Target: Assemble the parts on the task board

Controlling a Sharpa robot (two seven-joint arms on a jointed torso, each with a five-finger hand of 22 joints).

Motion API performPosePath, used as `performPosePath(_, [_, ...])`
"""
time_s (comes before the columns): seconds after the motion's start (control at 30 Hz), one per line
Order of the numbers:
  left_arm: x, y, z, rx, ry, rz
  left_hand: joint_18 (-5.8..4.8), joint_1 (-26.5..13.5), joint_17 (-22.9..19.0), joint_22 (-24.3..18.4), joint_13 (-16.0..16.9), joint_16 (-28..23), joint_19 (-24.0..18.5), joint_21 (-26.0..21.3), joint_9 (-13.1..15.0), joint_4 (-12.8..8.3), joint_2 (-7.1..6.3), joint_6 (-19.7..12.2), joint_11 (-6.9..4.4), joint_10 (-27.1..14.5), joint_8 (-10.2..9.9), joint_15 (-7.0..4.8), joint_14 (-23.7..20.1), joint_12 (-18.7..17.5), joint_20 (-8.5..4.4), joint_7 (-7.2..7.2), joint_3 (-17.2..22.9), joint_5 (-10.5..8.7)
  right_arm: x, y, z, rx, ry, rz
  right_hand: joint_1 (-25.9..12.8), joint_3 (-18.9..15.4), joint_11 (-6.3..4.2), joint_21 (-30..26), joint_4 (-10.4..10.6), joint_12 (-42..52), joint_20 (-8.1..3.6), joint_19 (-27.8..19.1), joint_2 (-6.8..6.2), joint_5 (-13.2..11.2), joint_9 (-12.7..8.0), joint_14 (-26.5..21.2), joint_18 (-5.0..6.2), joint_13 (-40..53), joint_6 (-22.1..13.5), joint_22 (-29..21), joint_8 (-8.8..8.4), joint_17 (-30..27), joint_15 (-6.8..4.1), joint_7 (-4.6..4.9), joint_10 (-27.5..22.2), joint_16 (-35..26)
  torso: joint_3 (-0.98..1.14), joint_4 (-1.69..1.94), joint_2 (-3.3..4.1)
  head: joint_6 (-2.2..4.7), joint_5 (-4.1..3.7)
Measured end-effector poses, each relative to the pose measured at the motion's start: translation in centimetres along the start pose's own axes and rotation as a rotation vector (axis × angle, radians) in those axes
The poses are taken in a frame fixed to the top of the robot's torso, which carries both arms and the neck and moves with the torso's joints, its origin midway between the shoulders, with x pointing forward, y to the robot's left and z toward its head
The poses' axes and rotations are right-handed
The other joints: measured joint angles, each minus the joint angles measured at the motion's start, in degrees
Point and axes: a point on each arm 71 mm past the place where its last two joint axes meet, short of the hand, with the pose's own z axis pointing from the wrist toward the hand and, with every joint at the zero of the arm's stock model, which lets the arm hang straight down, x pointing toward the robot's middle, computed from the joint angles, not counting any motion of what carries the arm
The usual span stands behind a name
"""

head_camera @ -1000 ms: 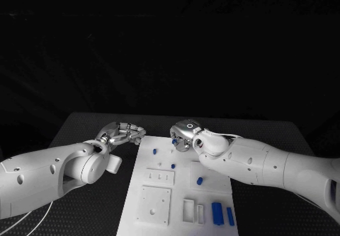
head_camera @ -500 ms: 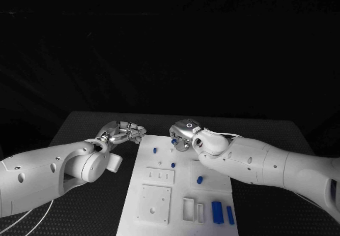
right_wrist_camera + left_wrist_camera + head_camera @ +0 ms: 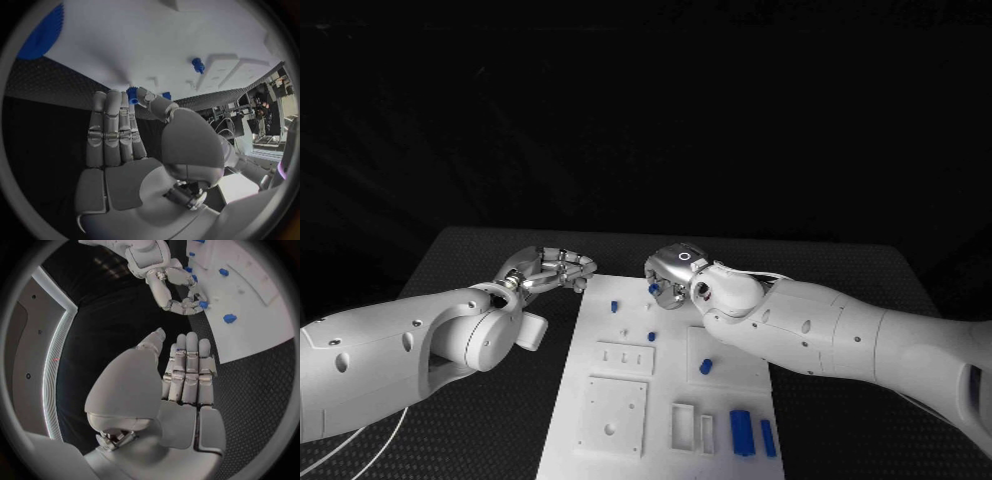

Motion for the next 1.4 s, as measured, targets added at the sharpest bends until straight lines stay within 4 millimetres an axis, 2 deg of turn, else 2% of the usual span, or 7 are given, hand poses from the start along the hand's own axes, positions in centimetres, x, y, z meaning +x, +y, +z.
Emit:
performPosePath(0.4, [0.0, 0.0, 0.0, 0.0, 0.001, 0.0, 0.24, 0.0, 0.0, 0.0, 0.0, 0.0, 0.0, 0.0, 0.0, 0.0, 0.0, 0.0, 0.0, 0.0, 0.0, 0.0, 0.0, 0.0, 0.01, 0.0, 0.0, 0.0, 0.1, 0.0, 0.1, 0.005, 0.004, 0.0, 0.0, 0.0, 0.0, 0.4, 0.0, -0.3, 0.08, -0.3, -0.01, 0.0, 0.0, 0.0, -0.01, 0.0, 0.2, 0.0, 0.12, 0.0, 0.0, 0.15, 0.0, 0.0, -0.01, 0.03, 0.03, 0.01, 0.1])
performPosePath(0.5, [0.0, 0.0, 0.0, -0.001, 0.001, 0.0, 0.54, 0.0, 0.0, 0.0, 0.0, 0.0, 0.0, 0.0, 0.0, 0.0, 0.0, 0.0, 0.0, 0.0, 0.0, 0.0, 0.0, 0.0, 0.01, 0.0, 0.0, 0.0, 0.2, -0.1, 0.1, 0.007, 0.006, 0.002, 0.5, 0.2, 0.65, 0.6, -0.2, -1.4, 0.26, -1.1, -0.48, 0.0, 0.0, -0.4, -0.01, -0.3, 0.1, 0.0, -0.4, -0.1, 0.43, 0.2, -0.8, 0.0, -0.01, 0.01, 0.04, 0.03, 0.11])
performPosePath(0.57, [0.1, 0.0, 0.0, -0.001, 0.002, -0.001, 0.55, 0.0, 0.0, 0.0, 0.0, 0.0, 0.0, 0.0, 0.0, 0.2, 0.0, 0.0, 0.0, 0.0, 0.0, 0.0, 0.0, 0.0, 0.01, 0.0, -0.2, 0.0, 0.2, -0.1, 0.1, 0.008, 0.008, 0.005, 0.2, 0.2, 1.4, 0.7, -0.1, -2.7, 0.52, -2.4, -1.64, 0.0, 1.4, -1.2, -0.29, -0.9, -2.3, 0.0, -1.61, -0.5, 1.21, 1.11, -2.9, -0.3, -0.02, 0.0, 0.04, 0.04, 0.19])
performPosePath(0.73, [0.1, 0.0, 0.0, 0.0, 0.005, -0.002, 0.55, 0.7, 0.2, 0.0, 0.2, 0.0, 0.0, 0.2, 0.0, 0.4, 0.11, 0.0, 0.0, 0.0, -0.2, 0.0, 0.0, -0.6, 0.01, 0.0, 0.1, 2.33, 0.4, -0.2, 0.1, 0.012, 0.013, 0.018, 0.0, -1.4, 3.37, 1.7, -0.4, -4.4, 0.81, -3.5, -3.65, 0.0, 0.1, -2.3, -1.21, -2.4, -6.1, 0.0, -3.9, -0.9, 2.71, 3.03, -9.2, -0.7, -0.05, -0.02, 0.04, 0.1, 0.4])
performPosePath(0.8, [0.1, 0.0, 0.0, 0.0, 0.006, -0.002, 0.55, 0.7, 0.2, 0.0, 0.2, 0.0, 0.0, 0.2, 0.0, 0.4, 0.11, 0.0, 0.0, 0.0, -0.2, 0.0, 0.0, -0.6, 0.01, 0.0, 0.1, 2.44, 0.4, -0.2, 0.1, 0.013, 0.016, 0.028, -0.1, -2.0, 3.89, 1.9, -0.2, -4.4, 0.91, -4.0, -3.95, 0.0, -0.1, -2.4, -0.92, -2.8, -7.1, 0.0, -4.39, -0.8, 2.99, 3.47, -11.1, -0.7, -0.05, -0.02, 0.04, 0.12, 0.45])
performPosePath(1.2, [-0.2, 0.0, 0.0, -0.003, 0.002, -0.001, 0.52, 0.7, 0.3, 0.0, 0.2, 0.0, 0.0, 0.2, 0.0, 0.7, 0.11, 0.0, 0.0, 0.0, -0.4, 0.0, 0.0, -0.8, 0.01, 0.0, -0.3, 1.42, 0.3, -0.5, -0.9, 0.007, 0.019, 0.087, -0.7, -4.0, 4.6, 2.8, 0.2, -4.4, 1.12, -4.2, -4.59, 0.0, -0.3, -2.3, -0.43, -2.8, -8.3, 0.0, -4.76, -0.7, 3.34, 3.63, -13.2, -0.1, -0.05, -0.03, 0.04, 0.21, 0.59])
performPosePath(1.4, [-0.5, -0.2, 0.0, 0.001, -0.005, -0.003, 0.49, 0.7, 0.3, 0.0, 0.3, 0.0, 0.0, 0.4, 0.0, 0.7, 0.11, 0.0, 0.0, 0.0, -0.4, 0.0, 0.0, -1.0, 0.01, 0.0, -0.3, 1.42, -1.7, -2.8, -2.1, 0.034, -0.002, 0.15, -0.7, -5.4, 3.9, 4.1, 0.5, -3.2, 1.12, -4.2, -4.59, 0.0, -0.3, -2.3, -0.42, -2.4, -8.9, 0.0, -4.75, -0.1, 3.35, 2.99, -12.4, 1.3, -0.03, -0.18, 0.03, 0.81, 0.27])
